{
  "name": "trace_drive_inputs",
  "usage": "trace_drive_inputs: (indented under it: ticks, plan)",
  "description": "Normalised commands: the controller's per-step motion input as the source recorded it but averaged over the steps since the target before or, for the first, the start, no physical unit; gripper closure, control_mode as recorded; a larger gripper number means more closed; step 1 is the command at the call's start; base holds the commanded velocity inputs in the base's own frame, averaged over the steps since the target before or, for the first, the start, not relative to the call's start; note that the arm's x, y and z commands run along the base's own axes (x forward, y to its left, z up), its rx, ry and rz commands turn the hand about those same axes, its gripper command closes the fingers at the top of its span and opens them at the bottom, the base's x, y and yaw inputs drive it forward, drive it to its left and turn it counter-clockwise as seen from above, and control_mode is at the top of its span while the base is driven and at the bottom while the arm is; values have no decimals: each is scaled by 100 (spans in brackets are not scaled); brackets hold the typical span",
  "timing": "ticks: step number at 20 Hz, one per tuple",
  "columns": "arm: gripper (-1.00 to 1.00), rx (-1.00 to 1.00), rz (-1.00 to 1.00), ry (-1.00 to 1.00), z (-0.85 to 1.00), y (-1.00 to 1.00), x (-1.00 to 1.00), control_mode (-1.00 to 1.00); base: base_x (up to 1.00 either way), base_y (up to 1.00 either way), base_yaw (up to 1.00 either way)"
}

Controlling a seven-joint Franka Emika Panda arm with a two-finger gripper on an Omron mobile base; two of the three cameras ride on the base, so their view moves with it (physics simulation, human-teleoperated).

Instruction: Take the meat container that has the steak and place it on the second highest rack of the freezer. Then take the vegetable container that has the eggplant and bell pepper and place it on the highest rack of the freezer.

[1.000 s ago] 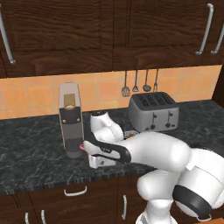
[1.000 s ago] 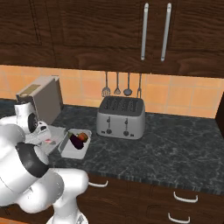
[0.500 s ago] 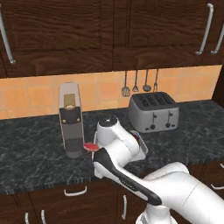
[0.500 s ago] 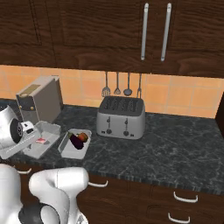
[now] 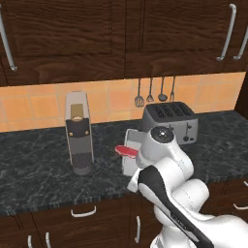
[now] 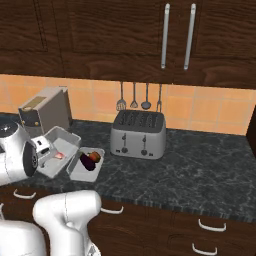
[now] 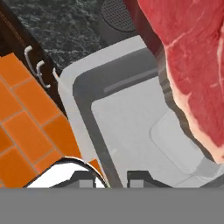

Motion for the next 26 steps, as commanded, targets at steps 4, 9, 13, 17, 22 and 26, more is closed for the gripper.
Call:
trace_drive_inputs:
  ticks: [4,9,13,17,22,26]
  plan:
    - [100,14,0,14,57,-86,0,-100,0,0,0]
    - [100,12,0,20,31,-100,-2,-100,0,0,0]
    - [100,1,7,24,40,-93,14,-100,0,0,0]
    - [100,-7,8,6,23,-35,-5,-100,0,0,0]
    - [100,-11,7,-1,12,2,-25,-100,0,0,0]
    - [100,0,8,-8,0,0,-73,-100,0,0,0]
